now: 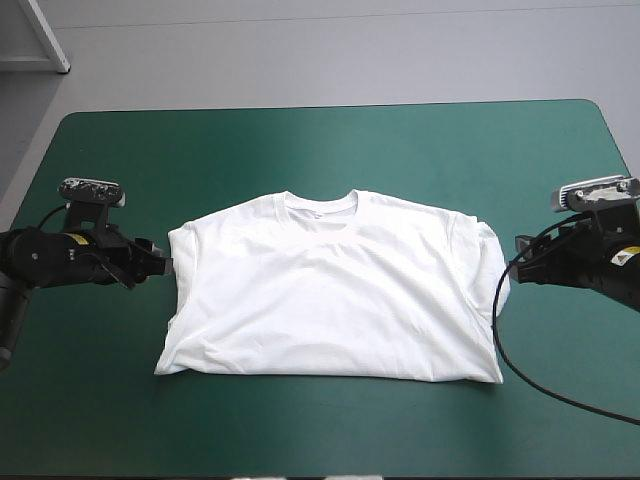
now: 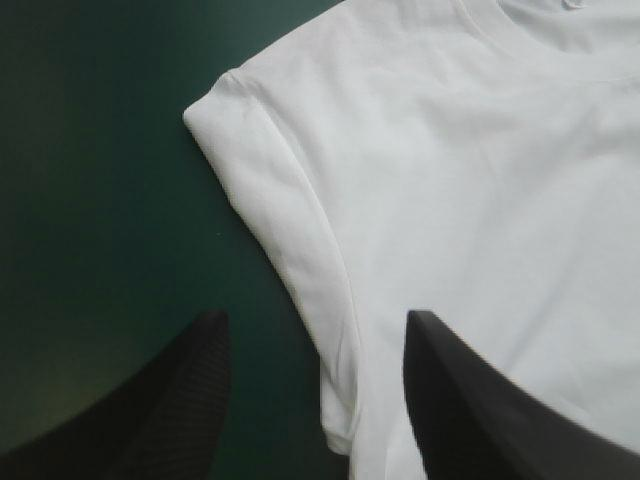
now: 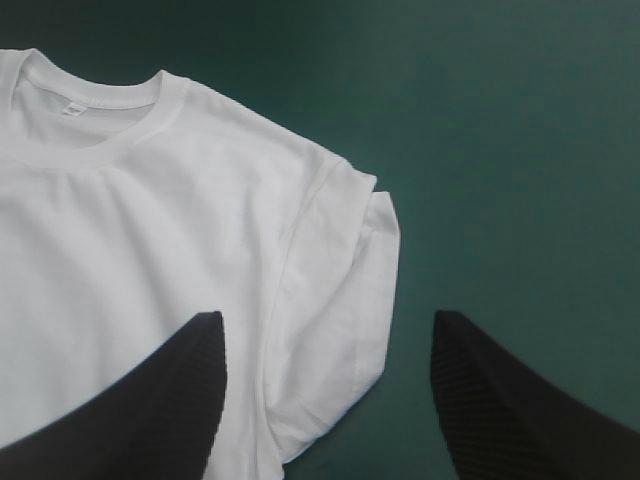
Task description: Fold the cloth
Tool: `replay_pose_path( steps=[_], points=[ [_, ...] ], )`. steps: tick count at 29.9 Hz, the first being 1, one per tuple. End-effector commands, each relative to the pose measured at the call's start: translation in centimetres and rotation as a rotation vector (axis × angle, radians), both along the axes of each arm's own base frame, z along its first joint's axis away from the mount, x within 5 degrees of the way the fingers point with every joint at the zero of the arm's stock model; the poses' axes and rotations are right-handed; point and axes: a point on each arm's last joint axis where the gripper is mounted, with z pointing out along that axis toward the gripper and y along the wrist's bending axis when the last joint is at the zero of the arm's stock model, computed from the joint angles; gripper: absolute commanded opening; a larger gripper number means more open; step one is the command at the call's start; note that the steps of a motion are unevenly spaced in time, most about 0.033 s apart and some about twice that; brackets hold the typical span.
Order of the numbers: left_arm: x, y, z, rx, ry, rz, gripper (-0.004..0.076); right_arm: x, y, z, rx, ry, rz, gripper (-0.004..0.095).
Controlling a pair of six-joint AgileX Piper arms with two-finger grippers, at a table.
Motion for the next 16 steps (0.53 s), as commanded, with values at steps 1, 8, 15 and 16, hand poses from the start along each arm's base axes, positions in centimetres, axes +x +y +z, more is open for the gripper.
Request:
replay_pose_path(
  steps=[1,8,15,16],
  points=[
    [0.8,-0.2,1.1,-0.043,-0.069,0.020,0.0396,-0.1,-0.5,1.7,-0.019,-0.084,-0.050,0.0576],
    [2.2,-0.9,0.3,-0.133,-0.053,-0.014,0.0396,1.3,-1.2,0.7,-0.028,-0.014,-0.116,0.0531],
    [2.9,-1.4,0.0,-0.170,-0.051,-0.057,0.0396,5.6,-1.6,-2.7,-0.005,0.149,-0.114,0.0443],
    [2.9,-1.4,-0.1,-0.162,-0.052,-0.060,0.0396,5.9,-1.6,-3.1,-0.005,0.162,-0.111,0.0442]
  ],
)
